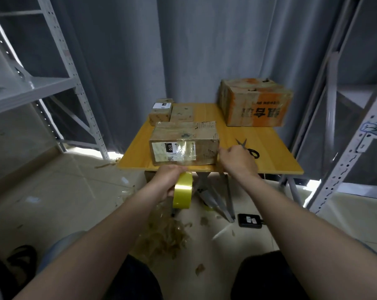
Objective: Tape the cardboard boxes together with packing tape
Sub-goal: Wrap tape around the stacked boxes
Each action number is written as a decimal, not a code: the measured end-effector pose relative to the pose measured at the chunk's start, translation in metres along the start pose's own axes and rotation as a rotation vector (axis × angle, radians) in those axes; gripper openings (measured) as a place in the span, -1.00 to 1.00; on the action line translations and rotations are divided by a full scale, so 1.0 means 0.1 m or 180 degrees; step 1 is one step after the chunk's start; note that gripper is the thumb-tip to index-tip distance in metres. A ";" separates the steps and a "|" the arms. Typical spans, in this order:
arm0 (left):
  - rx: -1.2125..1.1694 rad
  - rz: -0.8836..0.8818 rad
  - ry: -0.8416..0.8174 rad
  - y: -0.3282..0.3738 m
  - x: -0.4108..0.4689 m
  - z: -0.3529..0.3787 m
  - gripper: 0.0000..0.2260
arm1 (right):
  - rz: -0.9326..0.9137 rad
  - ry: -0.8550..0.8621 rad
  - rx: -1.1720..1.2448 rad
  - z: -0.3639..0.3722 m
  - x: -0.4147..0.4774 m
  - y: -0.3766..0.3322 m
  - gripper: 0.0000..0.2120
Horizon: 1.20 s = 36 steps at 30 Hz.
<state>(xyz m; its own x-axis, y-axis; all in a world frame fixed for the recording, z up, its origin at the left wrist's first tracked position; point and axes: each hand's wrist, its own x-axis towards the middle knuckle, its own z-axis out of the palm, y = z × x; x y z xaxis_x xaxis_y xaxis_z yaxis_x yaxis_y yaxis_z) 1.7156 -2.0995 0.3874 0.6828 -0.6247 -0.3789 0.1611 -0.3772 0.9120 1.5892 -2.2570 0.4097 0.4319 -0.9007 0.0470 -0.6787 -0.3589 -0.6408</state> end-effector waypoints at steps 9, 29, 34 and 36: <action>-0.0058 -0.0274 -0.0075 0.12 0.03 0.05 -0.89 | 0.1035 0.0192 -0.0467 -0.14 0.61 0.37 -0.33; -0.0051 -0.0330 -0.0199 0.11 -0.03 -0.02 -0.84 | 0.0898 -0.0033 0.0725 -0.19 0.63 0.19 -0.63; 0.0015 -0.0286 -0.0192 0.11 -0.11 -0.04 -0.83 | 0.0024 -0.0333 0.3051 -0.30 0.42 0.00 -0.73; -0.0022 -0.0265 -0.0168 0.11 -0.14 -0.05 -0.83 | -0.0335 -0.0944 0.2830 -0.37 0.31 -0.06 -0.57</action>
<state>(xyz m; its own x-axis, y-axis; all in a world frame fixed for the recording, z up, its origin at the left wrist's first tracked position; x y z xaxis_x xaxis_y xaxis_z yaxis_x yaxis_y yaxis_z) 1.7113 -2.0919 0.4031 0.6282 -0.6267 -0.4611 0.2208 -0.4247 0.8780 1.5846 -2.2915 0.4435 0.6819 -0.7312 0.0194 0.0217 -0.0063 -0.9997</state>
